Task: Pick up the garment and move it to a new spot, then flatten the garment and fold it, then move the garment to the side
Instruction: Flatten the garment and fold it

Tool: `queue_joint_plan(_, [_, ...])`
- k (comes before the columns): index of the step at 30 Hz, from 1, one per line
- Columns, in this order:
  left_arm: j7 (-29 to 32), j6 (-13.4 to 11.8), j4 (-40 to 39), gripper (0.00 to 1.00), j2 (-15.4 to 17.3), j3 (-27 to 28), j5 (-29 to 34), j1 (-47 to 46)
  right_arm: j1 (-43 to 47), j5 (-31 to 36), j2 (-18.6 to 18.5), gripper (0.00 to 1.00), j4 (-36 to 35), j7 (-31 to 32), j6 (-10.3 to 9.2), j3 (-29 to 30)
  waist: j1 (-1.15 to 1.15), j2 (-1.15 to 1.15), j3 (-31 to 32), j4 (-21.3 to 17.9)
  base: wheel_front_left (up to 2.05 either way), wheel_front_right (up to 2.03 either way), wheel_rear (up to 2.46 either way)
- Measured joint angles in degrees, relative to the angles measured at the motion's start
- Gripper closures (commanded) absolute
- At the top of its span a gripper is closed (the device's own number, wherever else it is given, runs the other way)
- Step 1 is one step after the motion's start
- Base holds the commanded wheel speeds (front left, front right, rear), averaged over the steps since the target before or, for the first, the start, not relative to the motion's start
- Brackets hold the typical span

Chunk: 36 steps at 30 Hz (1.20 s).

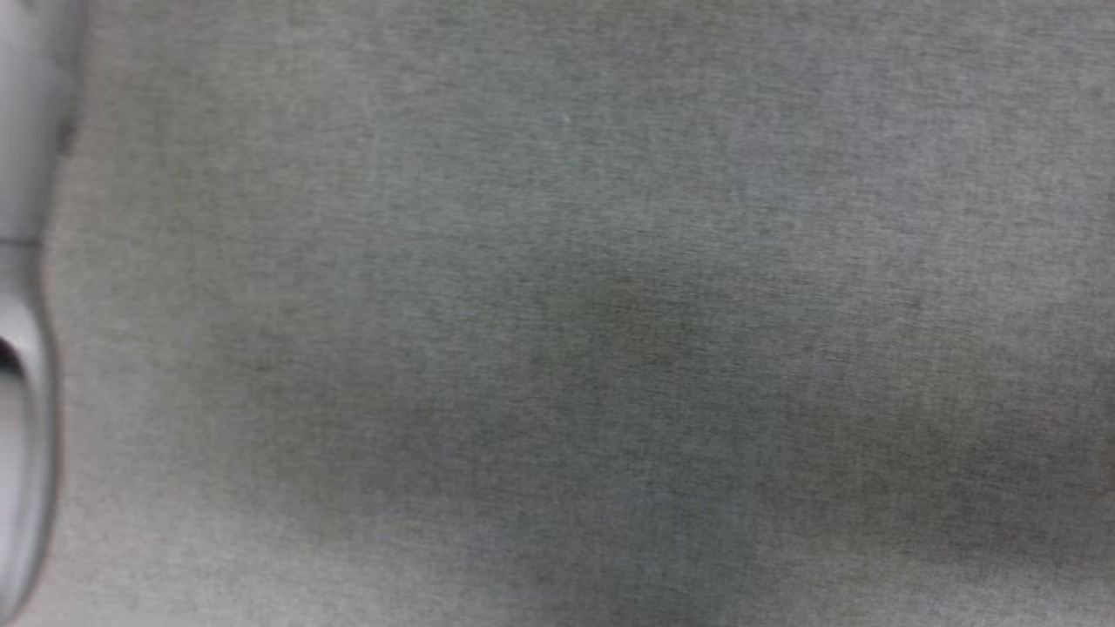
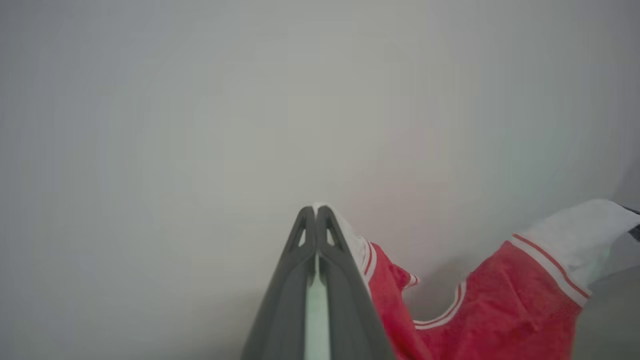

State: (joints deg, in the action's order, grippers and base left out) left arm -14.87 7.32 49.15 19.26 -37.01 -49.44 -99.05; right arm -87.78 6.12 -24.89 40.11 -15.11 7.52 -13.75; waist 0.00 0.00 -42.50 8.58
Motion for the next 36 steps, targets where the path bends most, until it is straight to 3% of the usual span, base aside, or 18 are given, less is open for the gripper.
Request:
queue_joint_plan(5, [6.0,0.0,-5.8,1.0,1.5,-7.4,-6.0,6.8,6.5,-6.5,-4.3,1.0,-1.8,0.0,0.0,-7.1,0.0,0.0,2.4,1.2,0.0,0.0,0.0])
queue_joint_plan(9, [9.6,0.0,-13.1,1.0,6.6,-12.5,-11.8,14.5,14.8,-13.4,-10.0,1.0,-6.8,0.0,0.0,-11.2,0.0,0.0,6.0,2.0,0.0,0.0,0.0])
queue_joint_plan(16, [11.3,0.0,-24.1,1.0,16.7,-18.7,-17.7,28.6,35.3,-19.8,-16.0,1.0,-17.5,0.0,0.0,-10.4,0.0,0.0,13.7,2.3,0.0,0.0,0.0])
queue_joint_plan(22, [8.8,-0.3,-30.9,1.0,25.0,-21.8,-19.4,42.4,53.3,-20.1,-16.6,1.0,-22.8,0.0,0.0,-6.3,0.0,0.0,20.2,1.4,0.0,0.0,0.0])
queue_joint_plan(26, [5.5,-2.2,-36.2,1.0,28.9,-23.8,-19.7,51.6,63.3,-19.4,-17.1,1.0,-25.4,0.0,0.0,-5.7,0.0,0.0,24.1,0.4,0.0,0.0,0.0])
queue_joint_plan(36, [0.9,-10.6,-46.9,1.0,36.0,-25.7,-23.5,70.8,81.8,-18.1,-17.9,1.0,-29.3,0.0,0.0,-1.2,0.0,0.0,31.4,-2.5,0.0,0.0,0.0])
